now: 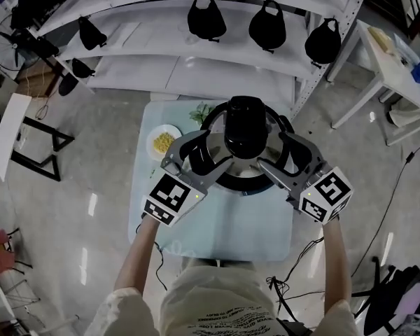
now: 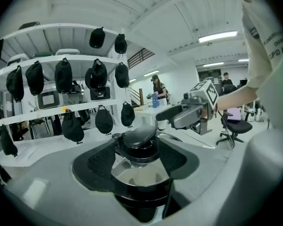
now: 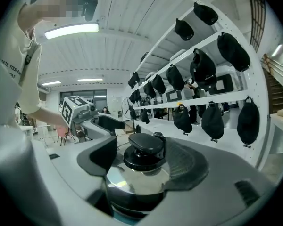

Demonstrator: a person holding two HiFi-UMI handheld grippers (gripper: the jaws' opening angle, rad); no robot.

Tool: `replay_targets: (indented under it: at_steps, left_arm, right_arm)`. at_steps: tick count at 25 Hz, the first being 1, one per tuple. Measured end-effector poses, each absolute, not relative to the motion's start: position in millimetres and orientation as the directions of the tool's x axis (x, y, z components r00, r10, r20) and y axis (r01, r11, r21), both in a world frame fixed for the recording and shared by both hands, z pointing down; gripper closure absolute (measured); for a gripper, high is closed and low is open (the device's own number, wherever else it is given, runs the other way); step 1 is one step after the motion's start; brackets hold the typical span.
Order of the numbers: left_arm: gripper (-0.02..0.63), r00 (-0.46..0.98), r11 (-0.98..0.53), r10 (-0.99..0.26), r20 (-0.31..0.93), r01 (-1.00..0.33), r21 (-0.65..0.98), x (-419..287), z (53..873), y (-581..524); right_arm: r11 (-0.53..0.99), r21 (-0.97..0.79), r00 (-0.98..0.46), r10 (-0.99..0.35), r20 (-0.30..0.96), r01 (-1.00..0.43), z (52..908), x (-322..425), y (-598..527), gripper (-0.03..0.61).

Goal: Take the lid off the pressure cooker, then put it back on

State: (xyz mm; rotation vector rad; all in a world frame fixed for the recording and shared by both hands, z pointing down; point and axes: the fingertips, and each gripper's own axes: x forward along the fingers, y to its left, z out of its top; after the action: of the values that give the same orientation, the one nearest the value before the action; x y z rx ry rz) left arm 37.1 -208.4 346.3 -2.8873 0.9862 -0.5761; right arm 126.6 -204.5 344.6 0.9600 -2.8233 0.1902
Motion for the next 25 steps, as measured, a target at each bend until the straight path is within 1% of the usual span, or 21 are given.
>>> replay_targets:
  at_steps: [4, 11, 19, 25]
  left_arm:
    - [0.336, 0.754, -0.841, -0.536, 0.381, -0.515, -0.164, 46.4, 351.6, -222.4]
    - [0.325, 0.785, -0.919, -0.391, 0.481, -0.361, -0.158, 61.3, 366.9, -238.3]
    - [0.325, 0.805, -0.966, -0.259, 0.534, -0.227, -0.127, 75.9, 376.1, -242.3]
    - [0.325, 0.799, -0.983, -0.181, 0.574, -0.138, -0.119, 83.8, 379.9, -241.9]
  right_arm:
    - [0.836, -0.046, -0.819, -0.524, 0.234, -0.547, 350.3, 116.5, -218.4, 0.27]
    - [0.903, -0.028, -0.855, -0.396, 0.335, -0.43, 358.5, 100.7, -236.1, 0.256]
    - [0.955, -0.04, -0.861, -0.247, 0.444, -0.295, 371.9, 88.8, -242.9, 0.256]
    - [0.973, -0.045, -0.859, -0.177, 0.481, -0.226, 377.9, 83.1, -244.0, 0.256]
